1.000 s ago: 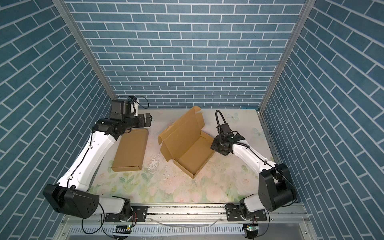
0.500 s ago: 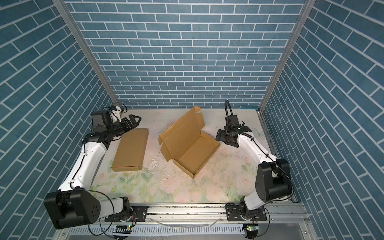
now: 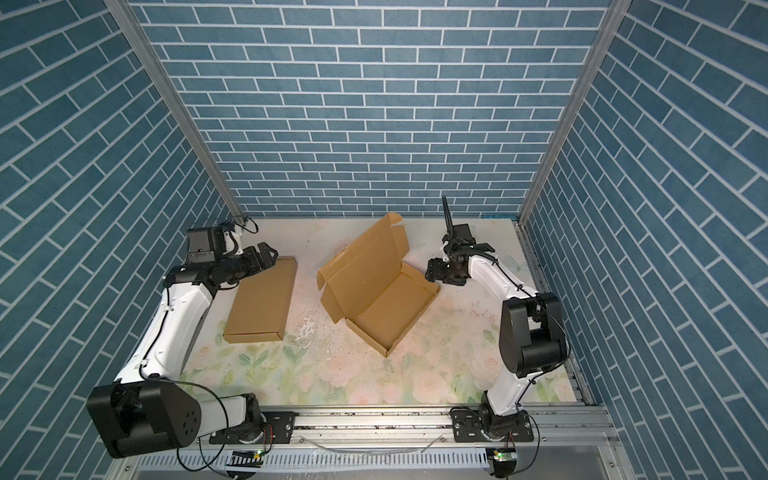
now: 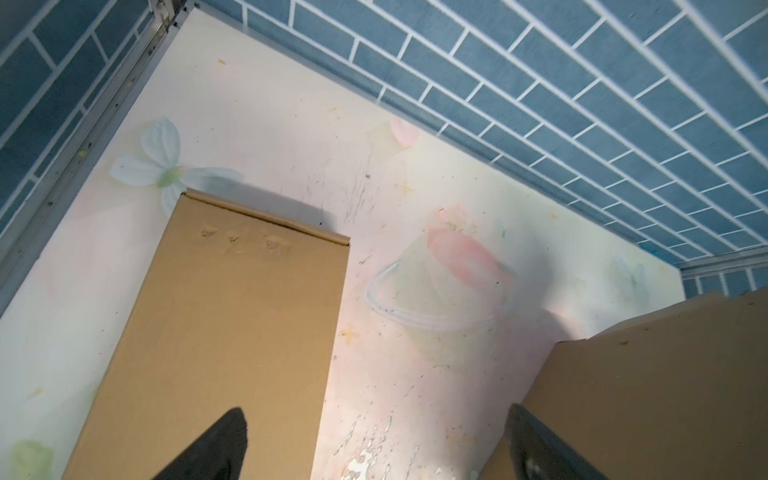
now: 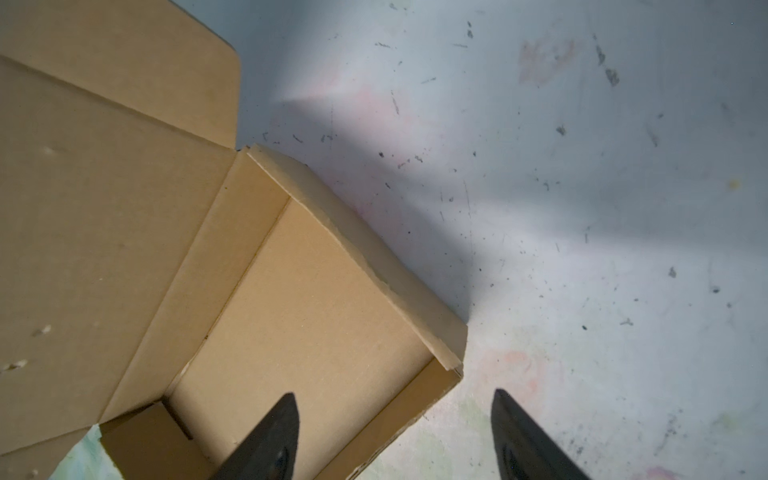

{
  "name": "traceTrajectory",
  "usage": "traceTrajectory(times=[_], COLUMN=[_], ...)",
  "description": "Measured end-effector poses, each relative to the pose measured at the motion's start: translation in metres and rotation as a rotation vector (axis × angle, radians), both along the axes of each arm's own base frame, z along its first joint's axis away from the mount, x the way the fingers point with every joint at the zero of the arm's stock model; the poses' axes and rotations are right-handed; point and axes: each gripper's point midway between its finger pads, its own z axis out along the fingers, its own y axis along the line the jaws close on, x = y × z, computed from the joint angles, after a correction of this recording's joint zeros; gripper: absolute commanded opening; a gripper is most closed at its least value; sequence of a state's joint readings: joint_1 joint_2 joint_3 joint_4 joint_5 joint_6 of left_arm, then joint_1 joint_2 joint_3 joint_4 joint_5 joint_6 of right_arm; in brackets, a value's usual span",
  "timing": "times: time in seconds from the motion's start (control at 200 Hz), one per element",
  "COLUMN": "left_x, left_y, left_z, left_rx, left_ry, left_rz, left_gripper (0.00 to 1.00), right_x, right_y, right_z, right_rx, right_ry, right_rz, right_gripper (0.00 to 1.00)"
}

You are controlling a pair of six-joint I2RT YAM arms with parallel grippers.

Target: Fold the paper box

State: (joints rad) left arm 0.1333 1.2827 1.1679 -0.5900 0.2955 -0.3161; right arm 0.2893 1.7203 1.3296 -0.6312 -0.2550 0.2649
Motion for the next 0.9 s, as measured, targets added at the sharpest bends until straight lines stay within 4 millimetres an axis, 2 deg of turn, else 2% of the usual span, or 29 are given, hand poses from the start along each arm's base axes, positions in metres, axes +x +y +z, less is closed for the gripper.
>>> traceTrajectory(times=[0.105, 0.215, 0.305, 0.44, 0.565, 0.725, 0.9], left_x=[-0.007, -0.013, -0.017, -0.020, -0.021, -0.021, -0.021], left_y=[0.002, 0.001, -0.003, -0.012, -0.012, -0.015, -0.022], left_z=[-0.007, -0.008, -0.006, -0.004, -0.002, -0.002, -0.002], left_rx=[0.023, 0.057, 0.097, 0.143, 0.159, 0.168, 0.177], left_ry=[0.037, 0.057, 0.061, 0.059, 0.051, 0.050, 0.046], left_rz=[-0.005, -0.014, -0.033, -0.061, -0.064, -0.075, -0.106], left_gripper=[0.95, 0.95, 0.94, 0.94, 0.93, 0.92, 0.90], right_x=[0.005, 0.023, 0.041, 0.059, 0.061, 0.064, 0.047], right_y=[0.015, 0.031, 0.039, 0.040, 0.037, 0.037, 0.025], right_z=[0.006, 0.005, -0.008, -0.035, -0.058, -0.065, -0.082], right_rx=[-0.034, -0.066, -0.101, -0.157, -0.192, -0.183, -0.185], right_ry=[-0.022, -0.037, -0.035, -0.010, 0.024, 0.001, 0.020], right_rz=[0.083, 0.141, 0.173, 0.194, 0.200, 0.171, 0.118], right_gripper=[0.78, 0.78, 0.75, 0.71, 0.60, 0.40, 0.31])
